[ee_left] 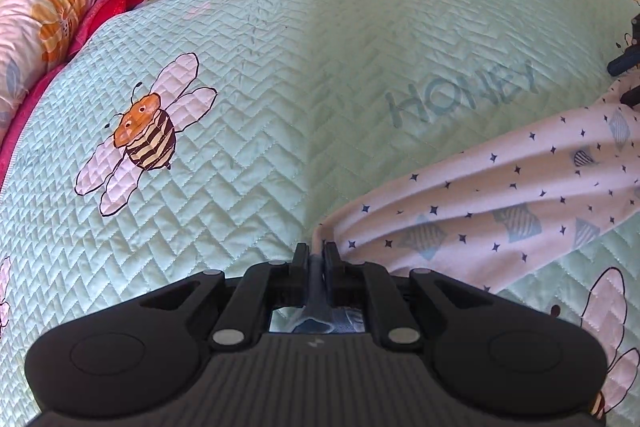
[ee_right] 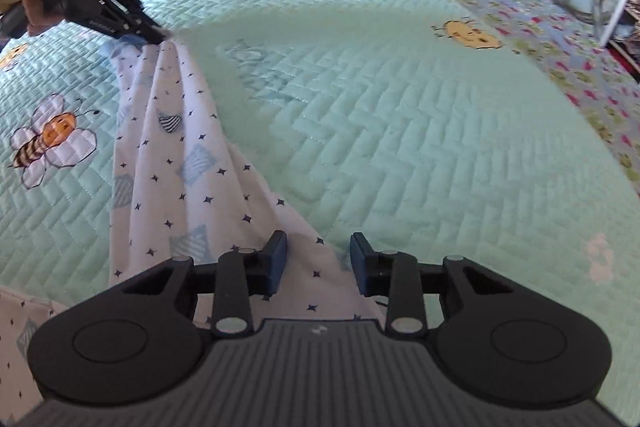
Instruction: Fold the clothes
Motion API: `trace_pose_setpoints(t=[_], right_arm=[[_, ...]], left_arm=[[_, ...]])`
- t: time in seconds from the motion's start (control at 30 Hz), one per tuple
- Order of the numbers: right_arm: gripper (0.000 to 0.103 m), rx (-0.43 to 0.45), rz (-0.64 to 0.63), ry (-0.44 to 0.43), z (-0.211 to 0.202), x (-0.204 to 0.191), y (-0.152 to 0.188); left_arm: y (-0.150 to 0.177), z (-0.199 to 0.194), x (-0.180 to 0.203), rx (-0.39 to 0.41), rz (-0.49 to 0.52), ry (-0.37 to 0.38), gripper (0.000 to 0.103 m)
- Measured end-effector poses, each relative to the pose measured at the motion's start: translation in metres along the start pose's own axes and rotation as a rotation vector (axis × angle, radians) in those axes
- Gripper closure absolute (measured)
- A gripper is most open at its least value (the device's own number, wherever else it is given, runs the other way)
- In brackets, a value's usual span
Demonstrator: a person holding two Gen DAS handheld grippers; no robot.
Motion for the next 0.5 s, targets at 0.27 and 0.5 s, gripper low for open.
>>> trace_pose_setpoints(t=[0.27, 0.5], right_arm=[[0.103, -0.062, -0.048, -0.055, 0.002, -0.020, -0.014], [0.103, 0.113, 0.191, 0.153, -0.019, 0.018, -0.003]], left_arm=[[-0.002, -0.010, -0.003, 0.038, -0.010, -0.006, 0.095], [-0.023, -0.020, -0.004, 0.103, 0.013, 0.017, 0.095]])
Point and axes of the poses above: each gripper's, at about its wrist camera, not at the fingertips, and z roughly the way its jaws point, x to its right, y to its underside, the point moved 8 cm from there along z, roughly the way its jaws point, and after that the axes turned 1 degree about -y, right-handed, at the moved point
